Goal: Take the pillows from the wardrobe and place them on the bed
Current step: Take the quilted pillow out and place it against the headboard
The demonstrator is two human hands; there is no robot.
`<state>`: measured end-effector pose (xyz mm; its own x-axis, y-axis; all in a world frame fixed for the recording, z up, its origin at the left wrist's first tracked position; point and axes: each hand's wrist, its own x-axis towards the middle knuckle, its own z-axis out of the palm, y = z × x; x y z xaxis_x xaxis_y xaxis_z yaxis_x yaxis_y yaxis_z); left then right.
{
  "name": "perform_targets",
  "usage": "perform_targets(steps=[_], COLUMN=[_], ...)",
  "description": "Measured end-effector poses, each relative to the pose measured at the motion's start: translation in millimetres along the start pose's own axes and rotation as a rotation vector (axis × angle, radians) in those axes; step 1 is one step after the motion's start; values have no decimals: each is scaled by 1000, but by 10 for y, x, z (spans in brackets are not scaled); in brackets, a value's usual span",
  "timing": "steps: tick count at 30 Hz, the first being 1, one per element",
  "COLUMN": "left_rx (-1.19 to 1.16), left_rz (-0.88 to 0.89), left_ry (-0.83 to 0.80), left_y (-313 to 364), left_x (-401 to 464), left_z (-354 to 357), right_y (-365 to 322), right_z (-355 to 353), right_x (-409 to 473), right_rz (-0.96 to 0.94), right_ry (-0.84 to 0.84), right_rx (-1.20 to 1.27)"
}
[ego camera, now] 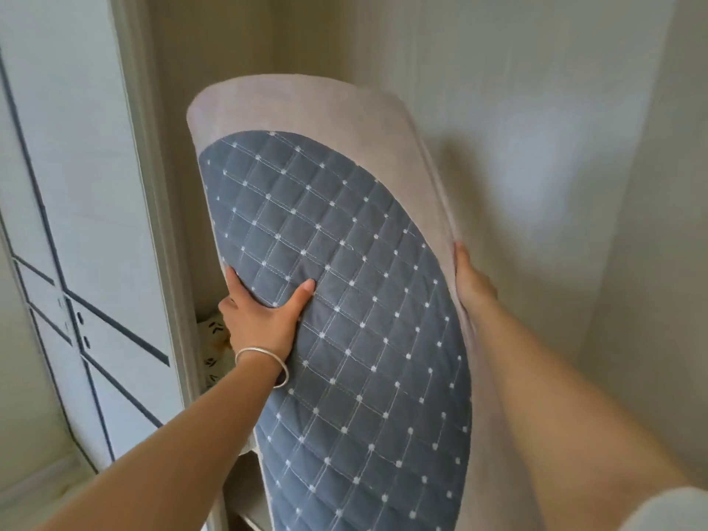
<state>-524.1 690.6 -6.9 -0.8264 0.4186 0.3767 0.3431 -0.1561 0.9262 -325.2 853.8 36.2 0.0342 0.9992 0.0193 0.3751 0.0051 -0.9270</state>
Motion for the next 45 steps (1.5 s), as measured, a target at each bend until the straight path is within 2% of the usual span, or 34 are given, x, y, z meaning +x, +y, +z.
perform_targets(steps=[9, 14, 20, 25, 30, 37, 45], left_rx=[40, 80, 64, 168, 232, 347, 326], left_rz=[250, 303, 244, 218, 120, -114, -485], left_ry=[55, 140, 352, 495, 619, 763, 867], left_y=[258, 226, 91, -21, -310, -680, -1357], left_x=[-244, -354, -617, -920, -1280, -1565, -1562], left_z=[-535, -964, -1569, -2141, -2794, -3916, -4935], right_y=[69, 89, -82, -39, 52, 143, 233], right_z=[-67, 122, 417, 751, 1123, 2220, 3582], right_x=[-552, -875, -1287, -1725, -2230, -3021, -3771], right_rz=[15, -2, -181, -272, -368, -304, -195], right_ry=[30, 3, -171, -323, -533, -833, -1099], right_rx=[190, 234, 152, 162, 44, -197, -374])
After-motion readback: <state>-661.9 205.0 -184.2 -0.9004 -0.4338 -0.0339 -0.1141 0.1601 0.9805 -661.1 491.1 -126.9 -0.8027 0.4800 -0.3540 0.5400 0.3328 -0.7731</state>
